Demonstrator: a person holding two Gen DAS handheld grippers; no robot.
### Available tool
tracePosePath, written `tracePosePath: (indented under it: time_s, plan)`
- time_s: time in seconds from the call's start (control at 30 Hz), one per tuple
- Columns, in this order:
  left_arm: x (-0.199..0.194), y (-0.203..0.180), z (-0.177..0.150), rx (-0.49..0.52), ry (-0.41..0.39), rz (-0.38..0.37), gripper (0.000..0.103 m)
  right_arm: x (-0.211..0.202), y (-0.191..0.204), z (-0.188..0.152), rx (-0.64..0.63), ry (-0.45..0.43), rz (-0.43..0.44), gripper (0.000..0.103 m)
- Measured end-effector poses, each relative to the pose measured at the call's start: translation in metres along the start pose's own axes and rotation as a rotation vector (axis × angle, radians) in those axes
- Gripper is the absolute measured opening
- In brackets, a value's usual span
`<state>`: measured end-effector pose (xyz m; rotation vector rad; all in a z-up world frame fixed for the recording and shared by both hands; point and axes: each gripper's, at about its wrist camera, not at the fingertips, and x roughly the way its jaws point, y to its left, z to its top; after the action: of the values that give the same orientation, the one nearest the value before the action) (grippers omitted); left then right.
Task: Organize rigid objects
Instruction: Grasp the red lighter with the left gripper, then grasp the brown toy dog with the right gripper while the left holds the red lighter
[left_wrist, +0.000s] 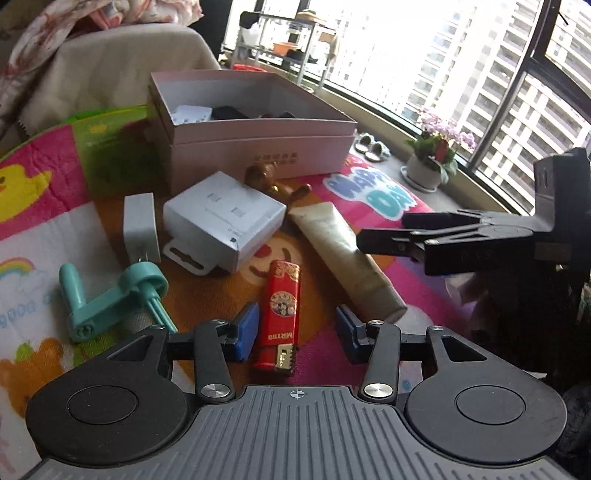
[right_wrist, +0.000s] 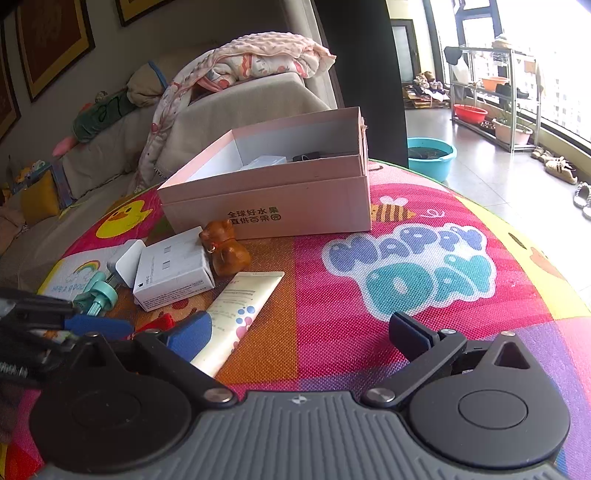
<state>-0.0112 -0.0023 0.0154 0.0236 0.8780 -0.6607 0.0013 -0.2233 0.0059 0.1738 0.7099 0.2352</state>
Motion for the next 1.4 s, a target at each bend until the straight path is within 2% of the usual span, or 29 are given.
tracePosePath:
  time_s: [0.07,0.2,0.3,0.33,0.37,0.4,0.43,0.53,0.63,0.67,0.73,0.8,0.87,0.93,0.97,1.03,1.07,1.1,1.17,1.23,1.4]
  plan:
    - [0.000,-0.007,-0.003,0.009,0.003,0.016,0.050,0.001,0.000,0.000,-0.002,0.003,0.002,0.103]
    - [0.003,-0.025,-0.008,0.055,-0.020,0.099,0.050,0.001,0.000,0.000,-0.004,0.007,0.006,0.103]
    - [0.005,-0.029,-0.013,0.060,-0.057,0.127,0.050,0.002,-0.001,0.001,-0.008,0.016,0.015,0.103]
    - [0.005,-0.029,-0.013,0.045,-0.074,0.134,0.048,0.002,-0.001,0.001,-0.009,0.021,0.017,0.103]
    - [0.006,-0.027,-0.013,0.032,-0.089,0.145,0.040,0.002,-0.002,0.002,-0.009,0.027,0.019,0.103]
    - [0.005,-0.026,-0.013,0.024,-0.100,0.166,0.026,0.003,-0.001,0.003,-0.006,0.033,0.018,0.103]
    - [0.006,-0.025,-0.011,0.017,-0.107,0.185,0.027,0.003,-0.001,0.003,-0.002,0.037,0.015,0.103]
    - [0.004,-0.020,-0.012,-0.031,-0.120,0.174,0.027,0.004,0.002,0.004,-0.008,0.041,0.003,0.103]
    - [-0.003,-0.018,-0.019,-0.027,-0.113,0.181,0.027,0.005,0.007,0.011,-0.051,0.056,0.008,0.101]
    - [-0.007,-0.016,-0.022,-0.032,-0.113,0.188,0.027,0.005,0.011,0.015,-0.078,0.040,0.009,0.097]
    - [-0.014,-0.010,-0.028,-0.060,-0.119,0.202,0.027,0.006,0.024,0.023,-0.151,0.006,-0.006,0.095]
    - [-0.021,-0.002,-0.034,-0.106,-0.135,0.217,0.027,0.013,0.038,0.032,-0.223,-0.009,-0.014,0.085]
    - [-0.028,0.007,-0.040,-0.161,-0.154,0.230,0.027,0.025,0.051,0.041,-0.283,-0.002,-0.006,0.068]
    - [-0.033,0.014,-0.044,-0.208,-0.171,0.220,0.027,0.041,0.062,0.048,-0.328,0.025,0.000,0.058]
    - [-0.034,0.016,-0.045,-0.221,-0.176,0.213,0.027,0.047,0.066,0.050,-0.332,0.017,0.008,0.057]
    - [-0.033,0.015,-0.044,-0.218,-0.178,0.217,0.027,0.054,0.072,0.056,-0.329,0.030,0.029,0.052]
    - [-0.033,0.013,-0.043,-0.206,-0.176,0.225,0.027,0.055,0.074,0.059,-0.322,0.047,0.047,0.039]
    - [-0.032,0.010,-0.044,-0.193,-0.174,0.232,0.027,0.054,0.077,0.060,-0.320,0.065,0.076,0.032]
    - [-0.032,0.008,-0.043,-0.177,-0.174,0.238,0.027,0.048,0.083,0.056,-0.342,0.083,0.136,0.024]
    - [-0.031,0.009,-0.044,-0.179,-0.178,0.236,0.027,0.042,0.087,0.049,-0.377,0.092,0.155,0.021]
    - [-0.031,0.010,-0.047,-0.193,-0.194,0.230,0.027,0.035,0.079,0.035,-0.439,0.082,0.066,0.021]
